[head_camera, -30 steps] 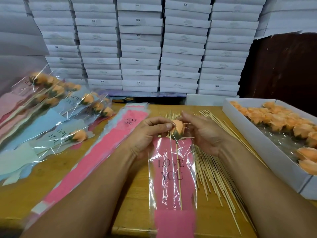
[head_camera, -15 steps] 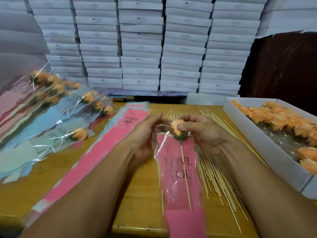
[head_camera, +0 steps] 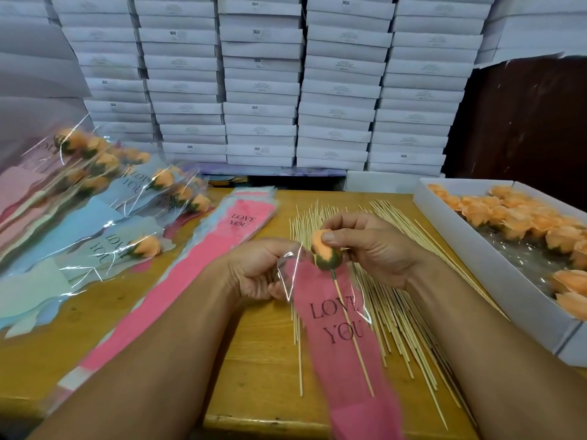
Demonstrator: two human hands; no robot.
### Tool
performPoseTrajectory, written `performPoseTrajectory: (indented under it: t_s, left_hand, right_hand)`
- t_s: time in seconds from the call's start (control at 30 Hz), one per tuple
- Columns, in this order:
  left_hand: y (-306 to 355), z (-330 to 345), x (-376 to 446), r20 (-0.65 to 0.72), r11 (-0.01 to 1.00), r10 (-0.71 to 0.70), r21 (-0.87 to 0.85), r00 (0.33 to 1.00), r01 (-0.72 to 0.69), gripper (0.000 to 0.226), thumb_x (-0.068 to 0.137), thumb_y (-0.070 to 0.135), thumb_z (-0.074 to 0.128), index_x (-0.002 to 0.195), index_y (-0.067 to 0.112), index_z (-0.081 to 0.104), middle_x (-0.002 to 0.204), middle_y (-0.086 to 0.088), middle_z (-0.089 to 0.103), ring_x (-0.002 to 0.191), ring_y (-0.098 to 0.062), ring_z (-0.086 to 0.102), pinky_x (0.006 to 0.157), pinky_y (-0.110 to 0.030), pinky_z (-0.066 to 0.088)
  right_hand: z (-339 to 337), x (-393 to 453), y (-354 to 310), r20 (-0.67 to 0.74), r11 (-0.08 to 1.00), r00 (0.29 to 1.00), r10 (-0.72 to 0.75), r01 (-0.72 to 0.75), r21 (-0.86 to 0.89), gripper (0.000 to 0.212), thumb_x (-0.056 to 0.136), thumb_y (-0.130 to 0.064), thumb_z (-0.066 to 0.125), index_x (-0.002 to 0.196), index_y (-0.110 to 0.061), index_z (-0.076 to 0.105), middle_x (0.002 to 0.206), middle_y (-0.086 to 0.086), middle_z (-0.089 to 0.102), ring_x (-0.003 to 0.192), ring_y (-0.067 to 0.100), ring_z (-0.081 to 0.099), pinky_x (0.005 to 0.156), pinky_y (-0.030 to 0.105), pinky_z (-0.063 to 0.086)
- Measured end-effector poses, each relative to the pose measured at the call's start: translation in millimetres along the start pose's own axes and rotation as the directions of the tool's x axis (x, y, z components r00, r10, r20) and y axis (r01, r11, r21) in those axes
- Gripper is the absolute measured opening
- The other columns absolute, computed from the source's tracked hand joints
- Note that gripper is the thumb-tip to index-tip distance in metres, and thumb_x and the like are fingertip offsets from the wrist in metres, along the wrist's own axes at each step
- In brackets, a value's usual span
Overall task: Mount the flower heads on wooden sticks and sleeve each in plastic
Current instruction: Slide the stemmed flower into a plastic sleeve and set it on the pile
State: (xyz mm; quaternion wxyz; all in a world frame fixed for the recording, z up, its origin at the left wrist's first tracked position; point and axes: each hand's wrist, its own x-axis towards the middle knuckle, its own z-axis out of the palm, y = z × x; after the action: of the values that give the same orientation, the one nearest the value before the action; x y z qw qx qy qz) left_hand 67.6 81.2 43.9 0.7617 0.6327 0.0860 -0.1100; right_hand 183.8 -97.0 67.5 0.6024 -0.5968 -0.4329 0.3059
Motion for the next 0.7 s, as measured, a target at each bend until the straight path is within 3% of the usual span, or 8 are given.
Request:
performPoseTrajectory:
  t_s: [0.1, 0.17, 0.27, 0.37, 0.43, 0.53, 0.6, 0.7]
  left_hand:
    - [1, 5, -1, -0.035, 1.000, 0.020, -0.004, 0.999, -0.020, 0.047, 0.051, 0.016, 0.083, 0.089, 0.002, 0.061, 0.080, -0.015, 0.049, 0.068, -0.020, 0.040, 0.061, -0.031, 0.029]
    - [2, 9, -2, -0.049, 1.000, 0.028, -0.010, 0.998, -0.028, 0.033, 0.063, 0.018, 0.077, 0.089, 0.004, 0.063, 0.077, -0.012, 0.052, 0.064, -0.020, 0.043, 0.055, -0.027, 0.035]
    - [2, 9, 3, -0.060, 0.996, 0.050, -0.065, 0.997, -0.054, 0.044, 0.072, 0.012, 0.071, 0.112, 0.001, 0.057, 0.083, -0.012, 0.056, 0.067, -0.020, 0.054, 0.062, -0.029, 0.046]
    - [1, 10, 6, -0.057, 0.990, 0.084, -0.109, 0.995, -0.089, 0.032, 0.095, 0.021, 0.058, 0.115, -0.002, 0.064, 0.091, -0.013, 0.070, 0.071, -0.021, 0.068, 0.066, -0.032, 0.059]
    - [1, 7, 9, -0.082, 0.991, 0.056, -0.120, 0.995, -0.066, 0.057, 0.100, 0.051, 0.049, 0.107, 0.000, 0.073, 0.098, -0.018, 0.070, 0.082, -0.028, 0.068, 0.078, -0.043, 0.057]
    - [1, 2, 12, 0.016, 0.998, 0.037, -0.061, 0.999, -0.036, 0.089, 0.085, 0.083, 0.039, 0.103, 0.003, 0.075, 0.099, -0.019, 0.070, 0.088, -0.031, 0.065, 0.088, -0.045, 0.050]
    - [-1, 0, 10, 0.057, 0.999, 0.031, 0.012, 0.998, -0.032, 0.082, 0.075, 0.084, 0.057, 0.102, 0.009, 0.079, 0.094, -0.011, 0.075, 0.085, -0.022, 0.071, 0.085, -0.036, 0.056]
    - [-5, 7, 0, 0.167, 0.990, 0.047, 0.124, 0.985, -0.068, 0.041, 0.078, 0.057, 0.076, 0.091, 0.020, 0.082, 0.084, 0.002, 0.078, 0.076, -0.006, 0.074, 0.068, -0.017, 0.057]
  right_hand:
    - [5, -1, -1, 0.043, 1.000, 0.999, 0.003, -0.002, -0.021, 0.022, 0.080, -0.043, 0.075, 0.076, -0.021, 0.072, 0.073, -0.004, 0.067, 0.071, 0.013, 0.058, 0.073, 0.032, 0.041]
    - [6, -1, -1, 0.058, 0.997, 0.998, 0.007, -0.002, -0.080, 0.031, 0.079, -0.049, 0.074, 0.069, -0.019, 0.073, 0.068, -0.006, 0.067, 0.067, 0.009, 0.056, 0.075, 0.033, 0.040]
    - [5, 0, -1, 0.099, 0.992, 0.995, -0.016, 0.028, -0.121, 0.032, 0.075, -0.042, 0.081, 0.068, -0.011, 0.074, 0.067, -0.001, 0.068, 0.064, 0.008, 0.059, 0.070, 0.025, 0.047]
    - [4, 0, 0, 0.060, 0.994, 0.998, -0.032, 0.038, -0.106, 0.028, 0.076, -0.043, 0.082, 0.060, -0.021, 0.074, 0.064, -0.004, 0.067, 0.061, 0.006, 0.059, 0.064, 0.017, 0.049]
    - [2, 2, 0, -0.047, 0.998, 0.999, -0.025, 0.022, -0.066, 0.028, 0.074, -0.043, 0.078, 0.059, -0.021, 0.070, 0.062, -0.006, 0.064, 0.058, 0.005, 0.056, 0.059, 0.017, 0.048]
    - [-9, 6, 1, -0.288, 0.999, 0.957, 0.013, -0.003, 0.036, 0.026, 0.069, -0.040, 0.081, 0.068, -0.018, 0.067, 0.062, -0.006, 0.063, 0.058, 0.008, 0.056, 0.053, 0.020, 0.048]
    - [-19, 7, 2, -0.451, 0.997, 0.892, 0.040, -0.005, 0.080, 0.023, 0.077, -0.033, 0.082, 0.069, -0.018, 0.067, 0.064, -0.005, 0.065, 0.060, 0.009, 0.055, 0.054, 0.024, 0.046]
    - [-33, 9, 4, -0.662, 0.997, 0.748, 0.039, 0.011, 0.072, 0.025, 0.084, -0.031, 0.081, 0.071, -0.016, 0.066, 0.066, -0.003, 0.065, 0.050, 0.003, 0.055, 0.048, 0.020, 0.045]
